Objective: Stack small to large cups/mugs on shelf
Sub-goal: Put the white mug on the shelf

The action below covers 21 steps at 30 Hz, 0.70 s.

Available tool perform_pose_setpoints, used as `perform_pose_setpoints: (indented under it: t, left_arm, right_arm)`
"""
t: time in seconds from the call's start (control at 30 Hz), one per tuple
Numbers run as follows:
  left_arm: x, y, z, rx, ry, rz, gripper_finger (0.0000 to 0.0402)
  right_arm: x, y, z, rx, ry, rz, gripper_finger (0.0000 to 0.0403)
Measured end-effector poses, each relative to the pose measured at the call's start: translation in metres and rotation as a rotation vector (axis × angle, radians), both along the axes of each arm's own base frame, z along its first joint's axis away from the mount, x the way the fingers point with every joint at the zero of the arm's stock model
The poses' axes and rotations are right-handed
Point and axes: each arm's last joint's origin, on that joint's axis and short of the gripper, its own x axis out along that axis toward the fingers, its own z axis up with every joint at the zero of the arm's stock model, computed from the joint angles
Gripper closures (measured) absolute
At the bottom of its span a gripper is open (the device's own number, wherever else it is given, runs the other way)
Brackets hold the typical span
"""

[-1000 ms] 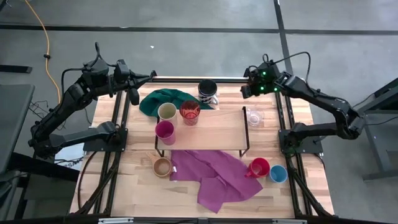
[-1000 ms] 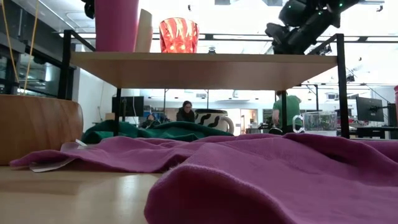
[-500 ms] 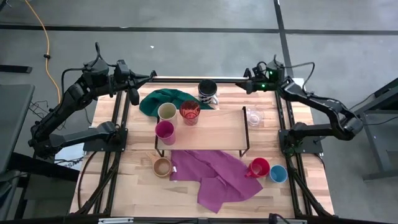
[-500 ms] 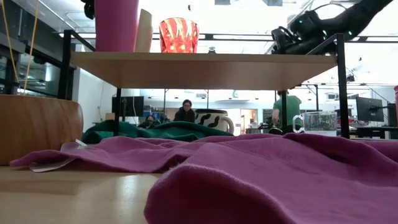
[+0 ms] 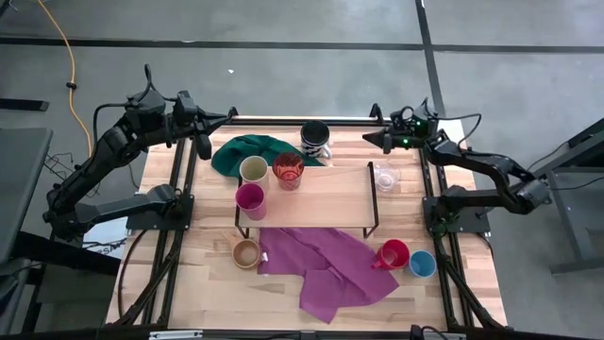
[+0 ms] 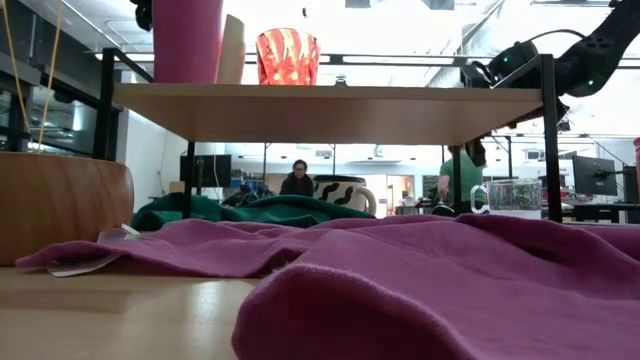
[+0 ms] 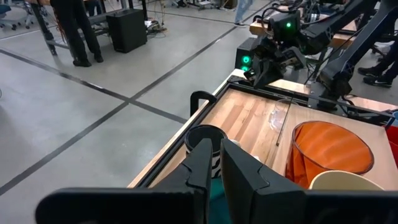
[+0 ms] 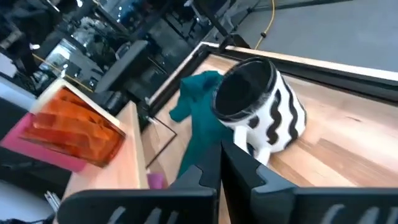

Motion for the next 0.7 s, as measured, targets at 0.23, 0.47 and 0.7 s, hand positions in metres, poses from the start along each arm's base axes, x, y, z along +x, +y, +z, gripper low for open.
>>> perform_pose_setpoints:
  t: [0.23,0.47,0.7]
  left_arm:
    - [0.002,0.002,-0.002,-0.024,0.006,0.004,0.0378]
    - [0.002,0.002,-0.006,-0.075,0.023,0.011,0.0378]
    - [0.001,0.002,-0.009,-0.109,0.036,0.016,0.0378]
  right_arm:
    - [0.005,-0.008,-0.019,-0.003,0.035,0.064,0.0402]
    - [0.013,-0.021,-0.030,-0.031,-0.035,0.106,0.0402]
    - [0.018,-0.026,-0.048,0.004,-0.037,0.162,0.0402]
